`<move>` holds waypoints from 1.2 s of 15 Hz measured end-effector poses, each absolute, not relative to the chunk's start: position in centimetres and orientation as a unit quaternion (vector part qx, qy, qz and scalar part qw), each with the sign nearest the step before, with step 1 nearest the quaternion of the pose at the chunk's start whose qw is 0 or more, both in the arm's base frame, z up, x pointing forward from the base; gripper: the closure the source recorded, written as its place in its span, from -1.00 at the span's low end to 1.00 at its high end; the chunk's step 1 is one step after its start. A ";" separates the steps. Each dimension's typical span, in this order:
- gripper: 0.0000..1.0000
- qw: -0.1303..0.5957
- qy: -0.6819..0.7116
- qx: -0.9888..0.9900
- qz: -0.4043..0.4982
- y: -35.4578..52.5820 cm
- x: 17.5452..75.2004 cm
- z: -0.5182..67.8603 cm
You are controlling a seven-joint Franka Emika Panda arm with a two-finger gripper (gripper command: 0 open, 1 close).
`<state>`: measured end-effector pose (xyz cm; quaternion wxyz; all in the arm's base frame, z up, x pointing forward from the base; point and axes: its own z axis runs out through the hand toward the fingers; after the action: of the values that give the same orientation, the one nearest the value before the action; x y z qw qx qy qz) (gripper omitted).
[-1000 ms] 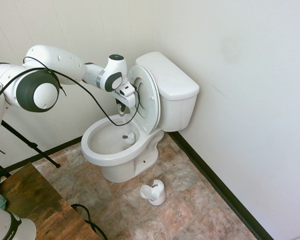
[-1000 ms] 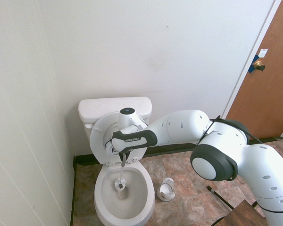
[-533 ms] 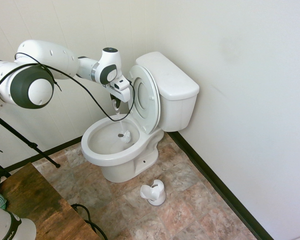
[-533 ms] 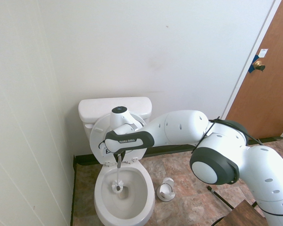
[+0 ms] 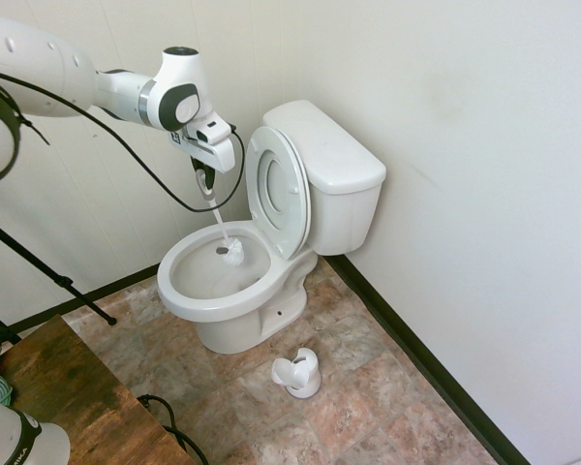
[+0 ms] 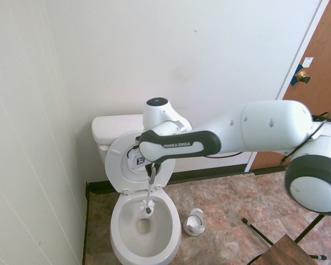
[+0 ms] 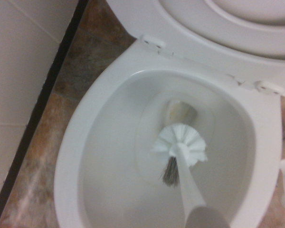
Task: Clean the toilet
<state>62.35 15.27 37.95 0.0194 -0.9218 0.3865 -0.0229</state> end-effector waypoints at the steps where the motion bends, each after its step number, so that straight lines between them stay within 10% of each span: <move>1: 1.00 0.025 0.389 -0.920 -0.029 14.0 61.4 40.2; 6: 1.00 0.037 0.438 -0.897 -0.049 5.8 57.2 46.7; 18: 1.00 -0.002 0.536 -0.844 -0.022 -10.4 57.3 38.6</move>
<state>57.30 -10.41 38.57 -0.0022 -0.8441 0.5357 -0.0222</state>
